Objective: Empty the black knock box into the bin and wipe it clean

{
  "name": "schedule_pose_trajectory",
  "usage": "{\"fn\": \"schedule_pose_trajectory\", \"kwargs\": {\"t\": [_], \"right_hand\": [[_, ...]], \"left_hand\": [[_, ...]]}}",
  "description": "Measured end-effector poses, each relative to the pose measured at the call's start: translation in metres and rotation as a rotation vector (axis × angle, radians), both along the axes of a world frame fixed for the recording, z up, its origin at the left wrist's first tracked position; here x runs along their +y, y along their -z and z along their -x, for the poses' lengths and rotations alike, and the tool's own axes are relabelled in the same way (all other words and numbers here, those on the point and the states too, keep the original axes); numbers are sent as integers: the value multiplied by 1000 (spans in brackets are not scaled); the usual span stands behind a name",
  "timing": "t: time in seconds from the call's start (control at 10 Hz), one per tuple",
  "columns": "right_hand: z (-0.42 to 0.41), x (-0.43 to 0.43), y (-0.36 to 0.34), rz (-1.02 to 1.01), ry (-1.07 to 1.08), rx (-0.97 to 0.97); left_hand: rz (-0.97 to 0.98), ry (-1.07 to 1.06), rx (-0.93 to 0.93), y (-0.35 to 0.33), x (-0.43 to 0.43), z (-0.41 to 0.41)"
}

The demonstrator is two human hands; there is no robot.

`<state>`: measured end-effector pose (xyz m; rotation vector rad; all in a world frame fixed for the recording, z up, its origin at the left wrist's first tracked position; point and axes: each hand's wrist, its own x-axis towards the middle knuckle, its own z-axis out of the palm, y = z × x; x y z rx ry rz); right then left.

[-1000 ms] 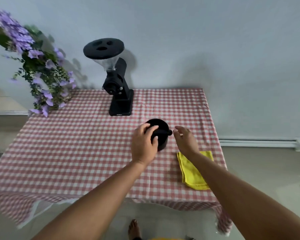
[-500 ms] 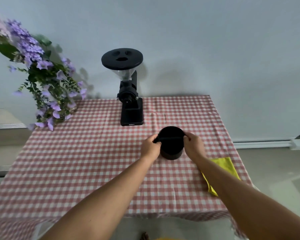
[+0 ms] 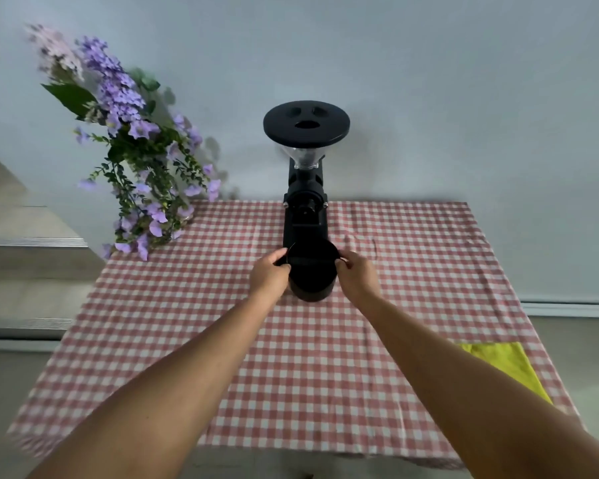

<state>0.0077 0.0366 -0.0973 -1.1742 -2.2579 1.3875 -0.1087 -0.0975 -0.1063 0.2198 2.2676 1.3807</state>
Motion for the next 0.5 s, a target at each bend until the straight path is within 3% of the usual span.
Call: {"fn": "schedule_pose_trajectory", "kwargs": {"t": [0.4, 0.5], "right_hand": [[31, -3, 13, -36, -30, -45], [22, -2, 20, -67, 17, -70]], "left_hand": [[-16, 1, -38, 6, -7, 27], [22, -6, 36, 10, -11, 16]]}}
